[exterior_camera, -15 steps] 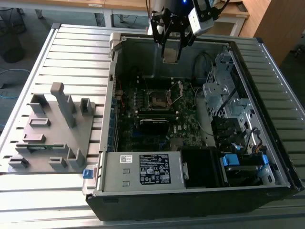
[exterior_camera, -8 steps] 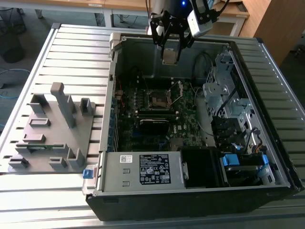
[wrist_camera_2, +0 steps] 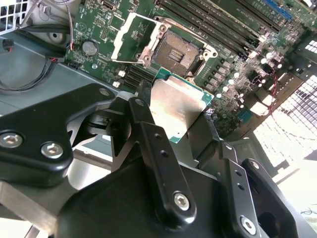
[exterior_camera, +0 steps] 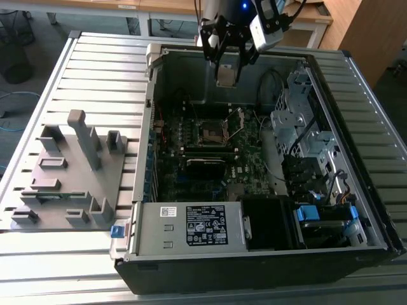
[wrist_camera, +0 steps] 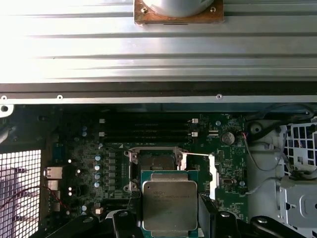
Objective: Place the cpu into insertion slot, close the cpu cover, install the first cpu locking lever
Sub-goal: 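Place the cpu into insertion slot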
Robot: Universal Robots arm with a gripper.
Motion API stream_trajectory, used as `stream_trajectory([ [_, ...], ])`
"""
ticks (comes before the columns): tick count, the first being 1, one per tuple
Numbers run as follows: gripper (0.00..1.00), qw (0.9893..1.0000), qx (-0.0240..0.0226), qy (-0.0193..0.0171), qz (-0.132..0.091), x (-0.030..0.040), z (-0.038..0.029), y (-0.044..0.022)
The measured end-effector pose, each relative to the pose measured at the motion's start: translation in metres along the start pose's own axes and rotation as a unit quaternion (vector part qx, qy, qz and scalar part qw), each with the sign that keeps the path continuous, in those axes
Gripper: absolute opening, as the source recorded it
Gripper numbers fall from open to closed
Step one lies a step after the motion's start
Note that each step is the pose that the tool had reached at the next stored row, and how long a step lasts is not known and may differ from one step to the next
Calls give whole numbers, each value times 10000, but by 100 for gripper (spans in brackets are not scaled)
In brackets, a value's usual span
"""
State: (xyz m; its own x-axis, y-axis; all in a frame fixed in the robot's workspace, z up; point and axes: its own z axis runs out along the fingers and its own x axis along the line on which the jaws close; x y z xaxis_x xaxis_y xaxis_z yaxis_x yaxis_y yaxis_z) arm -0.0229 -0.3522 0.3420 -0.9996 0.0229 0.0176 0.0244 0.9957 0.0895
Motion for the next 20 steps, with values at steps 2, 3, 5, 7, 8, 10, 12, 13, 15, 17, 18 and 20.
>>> stream_trajectory([
  [2,54,10000,0,0,0,3,14,-1],
  [3,54,10000,0,0,0,7,22,-2],
  [5,54,10000,1,0,-2,16,39,-4],
  [7,54,10000,0,0,-4,25,63,-6],
  [8,54,10000,0,0,-8,27,79,-8],
  [10,54,10000,1,1,-24,30,117,-11],
  [12,54,10000,2,2,-45,35,152,-14],
  [13,54,10000,1,3,-56,39,170,-16],
  [15,54,10000,2,3,-76,46,203,-19],
  [17,54,10000,2,3,-96,53,231,-22],
  [18,54,9999,2,3,-101,56,237,-23],
  [20,54,9999,4,4,-104,57,239,-23],
])
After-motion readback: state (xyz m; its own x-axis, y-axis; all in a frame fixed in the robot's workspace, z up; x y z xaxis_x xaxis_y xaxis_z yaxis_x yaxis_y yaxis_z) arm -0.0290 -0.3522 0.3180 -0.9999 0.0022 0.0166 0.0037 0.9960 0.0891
